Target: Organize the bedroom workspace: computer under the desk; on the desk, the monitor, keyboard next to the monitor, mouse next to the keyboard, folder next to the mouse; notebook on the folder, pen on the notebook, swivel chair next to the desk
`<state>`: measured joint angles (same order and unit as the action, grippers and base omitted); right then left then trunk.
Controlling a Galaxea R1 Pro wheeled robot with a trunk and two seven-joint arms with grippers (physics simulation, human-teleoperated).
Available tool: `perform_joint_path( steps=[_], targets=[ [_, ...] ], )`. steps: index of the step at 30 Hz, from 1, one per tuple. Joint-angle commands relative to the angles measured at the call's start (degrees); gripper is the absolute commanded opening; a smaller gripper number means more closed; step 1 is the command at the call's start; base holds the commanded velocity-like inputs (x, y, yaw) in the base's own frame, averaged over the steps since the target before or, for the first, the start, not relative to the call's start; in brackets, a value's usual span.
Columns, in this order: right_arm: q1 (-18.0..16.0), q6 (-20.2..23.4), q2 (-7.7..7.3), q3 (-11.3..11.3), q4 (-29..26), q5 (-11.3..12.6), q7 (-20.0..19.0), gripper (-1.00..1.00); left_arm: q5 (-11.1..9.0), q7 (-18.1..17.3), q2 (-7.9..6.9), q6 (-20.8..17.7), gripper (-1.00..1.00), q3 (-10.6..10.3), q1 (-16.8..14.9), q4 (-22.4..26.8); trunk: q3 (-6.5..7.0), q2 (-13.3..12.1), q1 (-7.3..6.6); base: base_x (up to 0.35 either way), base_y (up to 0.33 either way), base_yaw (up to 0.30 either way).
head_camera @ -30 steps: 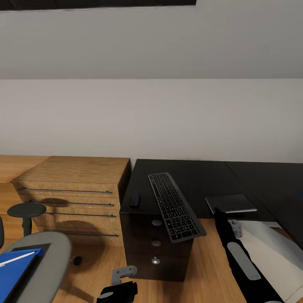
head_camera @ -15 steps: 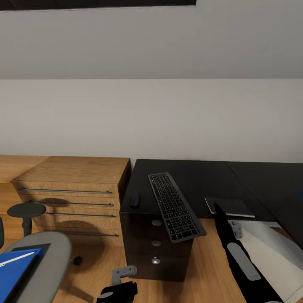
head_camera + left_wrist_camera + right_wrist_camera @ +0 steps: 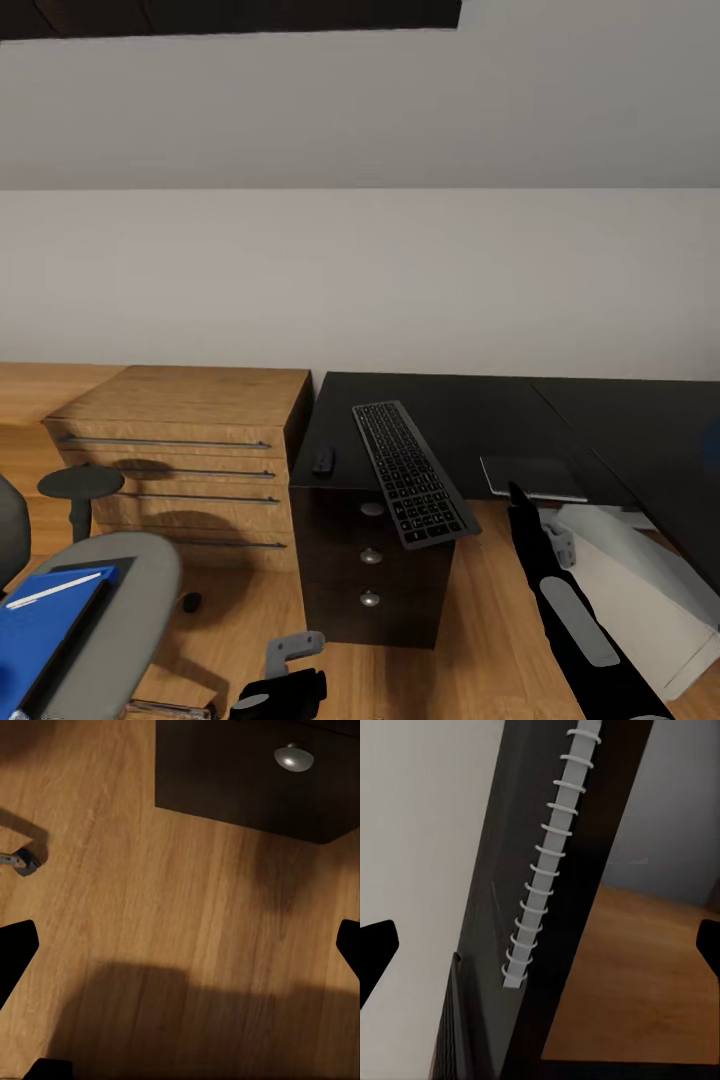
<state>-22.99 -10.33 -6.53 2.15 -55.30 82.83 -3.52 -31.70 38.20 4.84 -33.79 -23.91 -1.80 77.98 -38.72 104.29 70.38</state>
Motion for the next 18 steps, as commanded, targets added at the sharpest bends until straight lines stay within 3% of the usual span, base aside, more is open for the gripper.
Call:
perform_joint_path(
  steps=[1,18],
  targets=[
    [0.0,-0.4,-0.06,0.2,0.0,0.6,-0.3,1.0,-0.6,0.6,-0.01,-0.1,1.0,-0.1,0.0,0.1,-0.06,0.0,-0.02,-0.073,0.0,0.0],
    [0.0,-0.4,-0.06,0.3,0.1,0.6,-0.4,1.0,-0.6,0.6,-0.01,0.0,1.0,-0.1,0.0,0.1,-0.06,0.0,-0.02,-0.013,0.0,0.0]
  ],
)
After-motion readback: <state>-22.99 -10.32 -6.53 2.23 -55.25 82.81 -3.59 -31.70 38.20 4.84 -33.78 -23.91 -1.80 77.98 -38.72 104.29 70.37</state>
